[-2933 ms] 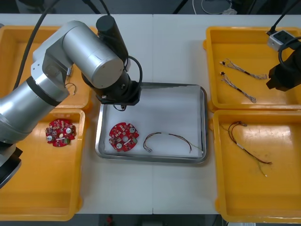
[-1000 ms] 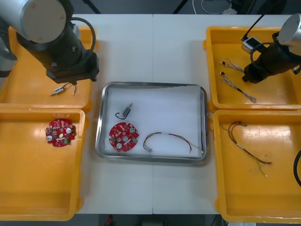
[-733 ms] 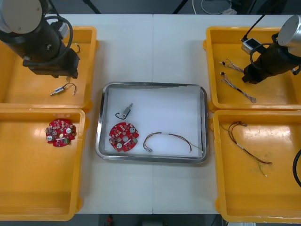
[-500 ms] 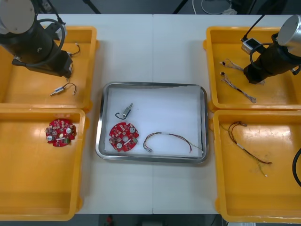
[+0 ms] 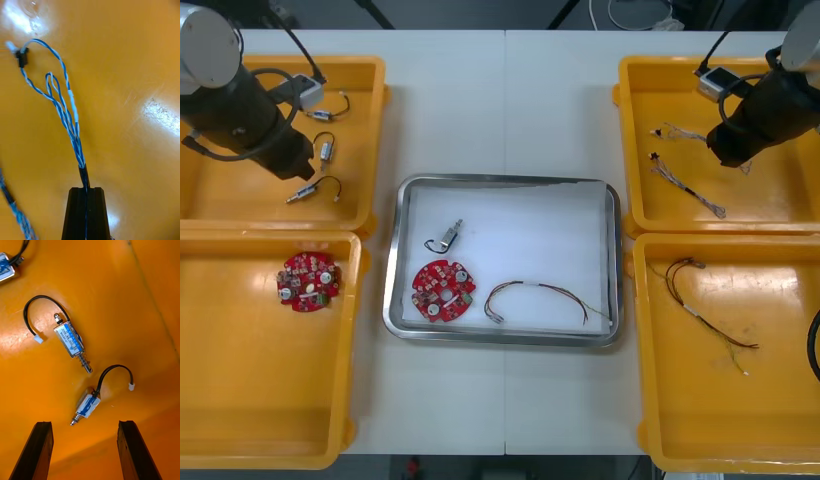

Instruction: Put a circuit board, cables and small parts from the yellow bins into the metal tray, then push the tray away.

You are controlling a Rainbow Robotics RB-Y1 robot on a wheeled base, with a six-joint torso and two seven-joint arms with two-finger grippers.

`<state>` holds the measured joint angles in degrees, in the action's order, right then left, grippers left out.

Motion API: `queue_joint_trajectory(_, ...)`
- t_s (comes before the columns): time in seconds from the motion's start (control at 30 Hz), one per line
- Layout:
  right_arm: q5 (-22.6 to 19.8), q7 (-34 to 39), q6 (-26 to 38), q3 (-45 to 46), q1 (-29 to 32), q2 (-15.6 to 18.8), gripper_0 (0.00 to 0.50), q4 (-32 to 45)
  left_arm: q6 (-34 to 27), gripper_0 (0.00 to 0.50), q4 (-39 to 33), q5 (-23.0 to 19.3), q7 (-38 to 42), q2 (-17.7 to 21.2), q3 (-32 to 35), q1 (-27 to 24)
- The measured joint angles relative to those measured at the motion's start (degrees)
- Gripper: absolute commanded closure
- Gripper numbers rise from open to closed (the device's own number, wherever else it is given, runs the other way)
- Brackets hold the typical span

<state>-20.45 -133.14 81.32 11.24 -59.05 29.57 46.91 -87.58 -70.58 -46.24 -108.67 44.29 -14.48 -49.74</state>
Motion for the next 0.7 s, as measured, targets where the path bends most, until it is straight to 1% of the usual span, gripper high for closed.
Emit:
queue_joint_trajectory(0.17,0.06,0.05,8.25,0.2,0.65,0.26,0.5,9.15,2.48,0.0,4.43,-1.19,-1.18,0.0,0.0,0.0)
queue_joint_trajectory(0.4,-0.51,0.7,19.06,0.9,5.72,0.26,0.5,26.11,8.59,0.0,8.59,-2.86,-1.19,0.0,-0.8,0.0)
queue_joint_trajectory(0.47,-1.15,1.22,22.46,0.9,6.95,0.26,0.5,29.99,10.22,0.0,8.96,-3.39,-1.19,0.0,-2.08,0.0)
queue_joint_trajectory(0.6,-3.39,2.45,27.89,0.88,8.79,0.26,0.5,36.9,11.08,0.0,9.55,-4.37,-1.19,0.0,-4.51,0.0)
queue_joint_trajectory(0.7,-5.56,5.99,28.34,0.4,9.84,0.26,0.5,41.81,11.08,0.0,9.98,-4.82,-1.19,0.0,-5.13,0.0)
